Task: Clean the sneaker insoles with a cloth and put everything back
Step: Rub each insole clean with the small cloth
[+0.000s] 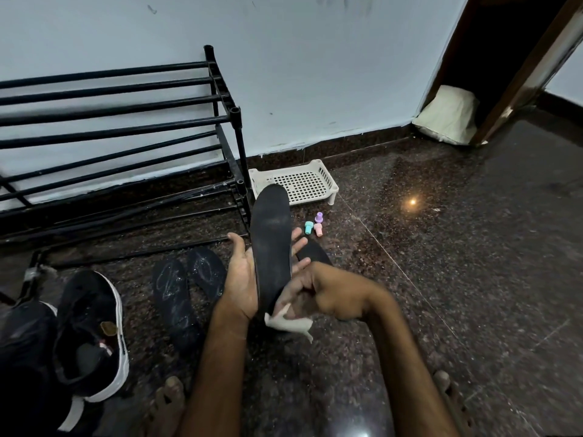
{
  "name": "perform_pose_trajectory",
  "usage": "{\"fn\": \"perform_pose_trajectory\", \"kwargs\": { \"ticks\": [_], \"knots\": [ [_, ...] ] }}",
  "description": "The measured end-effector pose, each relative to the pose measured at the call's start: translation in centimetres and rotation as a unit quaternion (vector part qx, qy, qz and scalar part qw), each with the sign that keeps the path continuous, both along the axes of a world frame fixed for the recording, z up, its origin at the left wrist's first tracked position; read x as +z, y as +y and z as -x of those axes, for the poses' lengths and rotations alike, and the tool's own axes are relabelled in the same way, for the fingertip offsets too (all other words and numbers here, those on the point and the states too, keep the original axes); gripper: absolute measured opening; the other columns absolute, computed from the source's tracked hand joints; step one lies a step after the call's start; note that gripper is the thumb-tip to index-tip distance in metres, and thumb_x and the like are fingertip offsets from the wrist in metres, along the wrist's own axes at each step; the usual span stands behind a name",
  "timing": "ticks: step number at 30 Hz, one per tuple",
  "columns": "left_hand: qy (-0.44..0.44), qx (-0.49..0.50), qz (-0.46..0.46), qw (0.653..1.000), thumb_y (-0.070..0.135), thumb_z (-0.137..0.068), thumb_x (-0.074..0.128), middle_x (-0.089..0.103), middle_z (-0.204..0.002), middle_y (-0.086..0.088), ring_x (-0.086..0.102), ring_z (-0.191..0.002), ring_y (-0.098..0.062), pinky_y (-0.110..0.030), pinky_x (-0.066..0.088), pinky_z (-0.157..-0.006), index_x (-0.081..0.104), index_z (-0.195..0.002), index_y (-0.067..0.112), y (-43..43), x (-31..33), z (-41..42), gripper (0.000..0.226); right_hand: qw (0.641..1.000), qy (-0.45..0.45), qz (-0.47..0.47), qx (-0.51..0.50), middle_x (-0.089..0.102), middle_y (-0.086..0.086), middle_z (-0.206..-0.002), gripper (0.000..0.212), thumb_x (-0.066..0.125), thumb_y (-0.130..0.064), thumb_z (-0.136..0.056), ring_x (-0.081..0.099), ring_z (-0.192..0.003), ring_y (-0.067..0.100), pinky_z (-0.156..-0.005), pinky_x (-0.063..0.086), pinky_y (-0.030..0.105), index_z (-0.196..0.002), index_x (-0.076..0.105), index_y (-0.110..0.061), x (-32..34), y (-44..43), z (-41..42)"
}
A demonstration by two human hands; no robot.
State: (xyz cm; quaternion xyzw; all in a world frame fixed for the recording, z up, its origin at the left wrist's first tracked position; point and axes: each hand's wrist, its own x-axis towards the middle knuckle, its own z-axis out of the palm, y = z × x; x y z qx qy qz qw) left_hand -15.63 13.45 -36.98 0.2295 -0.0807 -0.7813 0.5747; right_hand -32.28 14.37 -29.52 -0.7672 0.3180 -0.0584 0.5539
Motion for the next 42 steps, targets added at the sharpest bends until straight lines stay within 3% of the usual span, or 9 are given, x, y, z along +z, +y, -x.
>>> {"fn": "perform_pose_trajectory", "kwargs": {
  "ticks": [3, 7, 13, 18, 23, 27, 32, 37, 42],
  "knots": [
    [-0.006, 0.006, -0.008, 1.000, 0.073, -0.094, 0.024, 0.046, -0.148, -0.023, 0.047, -0.135, -0.035, -0.052, 0.048, -0.103, 0.049, -0.143, 0.002, 0.2, 0.5, 0.2, 0.089, 0.981, -0.094, -0.028, -0.167, 0.074, 0.013, -0.091, 0.015, 0.066, -0.001, -0.090, 0.062, -0.077, 0.010, -0.071, 0.050, 0.024, -0.103, 0.071, 0.003, 0.3, -0.8, 0.9],
    [-0.005, 0.016, 0.006, 1.000, 0.061, -0.100, 0.028, 0.065, -0.126, -0.020, 0.066, -0.113, -0.032, -0.047, 0.058, -0.085, 0.068, -0.122, 0.002, 0.7, 1.6, 1.0, 0.074, 0.909, -0.130, 0.146, -0.368, 0.075, 0.000, -0.095, 0.015, 0.064, -0.003, -0.090, 0.069, -0.084, 0.010, -0.076, 0.054, 0.025, -0.097, 0.075, -0.012, 0.4, -2.4, 0.8],
    [-0.039, 0.050, -0.029, 0.998, 0.062, -0.099, 0.027, 0.056, -0.138, -0.023, 0.055, -0.128, -0.031, -0.047, 0.049, -0.102, 0.060, -0.130, 0.000, -0.2, 1.4, 1.0, 0.077, 0.964, -0.018, 0.156, -0.214, 0.075, -0.004, -0.095, 0.014, 0.073, -0.008, -0.084, 0.068, -0.087, 0.006, -0.088, 0.056, 0.028, -0.093, 0.079, -0.017, -0.9, -0.5, -1.4],
    [-0.036, 0.136, -0.091, 0.986, 0.059, -0.101, 0.028, 0.054, -0.140, -0.024, 0.050, -0.132, -0.035, -0.055, 0.037, -0.110, 0.053, -0.134, 0.003, -1.1, -0.4, 0.1, 0.070, 0.991, 0.129, -0.040, -0.004, 0.069, 0.002, -0.077, 0.018, 0.069, -0.001, -0.088, 0.053, -0.058, 0.001, -0.056, 0.045, 0.015, -0.104, 0.075, -0.004, -1.8, 0.4, -0.1],
    [-0.048, 0.138, -0.144, 0.979, 0.060, -0.101, 0.029, 0.046, -0.147, -0.021, 0.042, -0.138, -0.034, -0.054, 0.041, -0.103, 0.041, -0.147, 0.005, -1.2, -2.2, -0.5, 0.072, 0.970, 0.202, -0.110, -0.082, 0.066, -0.008, -0.068, 0.012, 0.071, -0.003, -0.087, 0.056, -0.059, 0.002, -0.060, 0.049, 0.023, -0.087, 0.075, -0.015, -3.5, 0.1, 3.5],
    [-0.067, 0.122, -0.152, 0.979, 0.058, -0.101, 0.032, 0.049, -0.145, -0.020, 0.046, -0.135, -0.034, -0.051, 0.046, -0.097, 0.043, -0.146, 0.005, -0.5, -3.4, -0.5, 0.070, 0.954, 0.188, -0.017, -0.231, 0.072, 0.005, -0.087, 0.007, 0.068, -0.006, -0.088, 0.065, -0.077, 0.015, -0.073, 0.056, 0.034, -0.092, 0.074, -0.010, -5.6, -0.8, 5.4],
    [-0.141, 0.047, -0.125, 0.981, 0.056, -0.101, 0.035, 0.063, -0.133, -0.014, 0.061, -0.121, -0.031, -0.045, 0.056, -0.089, 0.060, -0.133, 0.010, 0.4, -3.4, 0.4, 0.062, 0.866, 0.020, 0.085, -0.493, 0.071, -0.001, -0.084, 0.006, 0.067, -0.013, -0.089, 0.061, -0.073, 0.010, -0.067, 0.046, 0.022, -0.093, 0.072, -0.014, -7.4, -2.5, 3.3],
    [-0.176, -0.031, -0.077, 0.981, 0.055, -0.098, 0.035, 0.071, -0.117, -0.014, 0.067, -0.108, -0.029, -0.044, 0.048, -0.097, 0.080, -0.101, 0.015, 0.5, -2.2, 1.2, 0.060, 0.793, -0.149, -0.077, -0.586, 0.070, 0.002, -0.076, 0.012, 0.069, -0.025, -0.085, 0.063, -0.072, 0.018, -0.072, 0.056, 0.041, -0.077, 0.070, -0.016, -8.5, -2.8, 1.1],
    [-0.166, -0.043, -0.073, 0.982, 0.055, -0.089, 0.044, 0.072, -0.114, -0.017, 0.063, -0.111, -0.032, -0.042, 0.058, -0.081, 0.080, -0.099, 0.011, 0.8, -1.4, 1.5, 0.058, 0.725, -0.187, -0.106, -0.654, 0.071, 0.015, -0.091, 0.015, 0.068, -0.013, -0.085, 0.070, -0.077, 0.027, -0.070, 0.060, 0.052, -0.099, 0.061, -0.013, -8.0, -3.1, 1.7]
  ]
}}
